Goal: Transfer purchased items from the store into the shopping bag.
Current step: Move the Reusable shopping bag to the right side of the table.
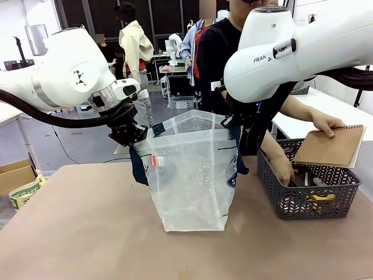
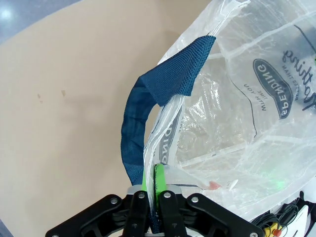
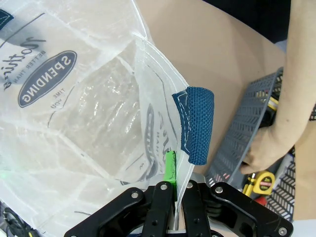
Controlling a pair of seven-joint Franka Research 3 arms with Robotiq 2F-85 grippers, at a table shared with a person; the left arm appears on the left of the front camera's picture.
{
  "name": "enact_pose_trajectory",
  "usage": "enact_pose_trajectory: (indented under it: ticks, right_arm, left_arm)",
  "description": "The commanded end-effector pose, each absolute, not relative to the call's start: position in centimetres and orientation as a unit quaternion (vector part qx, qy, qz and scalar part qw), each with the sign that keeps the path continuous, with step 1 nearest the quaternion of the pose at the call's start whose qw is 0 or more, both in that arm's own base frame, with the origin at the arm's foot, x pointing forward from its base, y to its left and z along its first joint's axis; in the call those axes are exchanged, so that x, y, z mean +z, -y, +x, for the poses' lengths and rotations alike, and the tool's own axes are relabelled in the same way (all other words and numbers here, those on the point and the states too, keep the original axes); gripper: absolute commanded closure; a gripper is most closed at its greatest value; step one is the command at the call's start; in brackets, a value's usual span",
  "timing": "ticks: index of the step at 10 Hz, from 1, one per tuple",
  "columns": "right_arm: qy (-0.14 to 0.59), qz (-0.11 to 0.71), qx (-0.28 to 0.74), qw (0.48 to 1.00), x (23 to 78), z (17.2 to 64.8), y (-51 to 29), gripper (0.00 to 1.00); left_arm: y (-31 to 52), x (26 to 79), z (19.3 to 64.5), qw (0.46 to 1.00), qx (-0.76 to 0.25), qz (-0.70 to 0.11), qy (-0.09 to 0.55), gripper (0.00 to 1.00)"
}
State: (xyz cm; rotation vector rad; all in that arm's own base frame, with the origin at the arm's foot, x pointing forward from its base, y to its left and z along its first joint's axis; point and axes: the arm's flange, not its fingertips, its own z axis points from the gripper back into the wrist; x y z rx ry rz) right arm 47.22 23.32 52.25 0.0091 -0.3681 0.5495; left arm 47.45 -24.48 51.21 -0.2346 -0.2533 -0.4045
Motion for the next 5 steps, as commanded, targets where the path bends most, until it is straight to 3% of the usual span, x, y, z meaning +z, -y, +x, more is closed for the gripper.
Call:
enact_pose_trajectory:
  ticks: [1, 5]
  right_arm:
    - [0.176, 0.004, 0.264, 0.948, 52.39, 47.20, -23.25, 1.00]
    - [0.181, 0.004, 0.270, 0.946, 52.25, 47.22, -23.32, 1.00]
  left_arm:
    - [24.20, 51.23, 47.49, 0.966, -0.191, -0.116, 0.130, 1.00]
    - [24.48, 51.37, 47.65, 0.964, -0.209, -0.104, 0.127, 1.00]
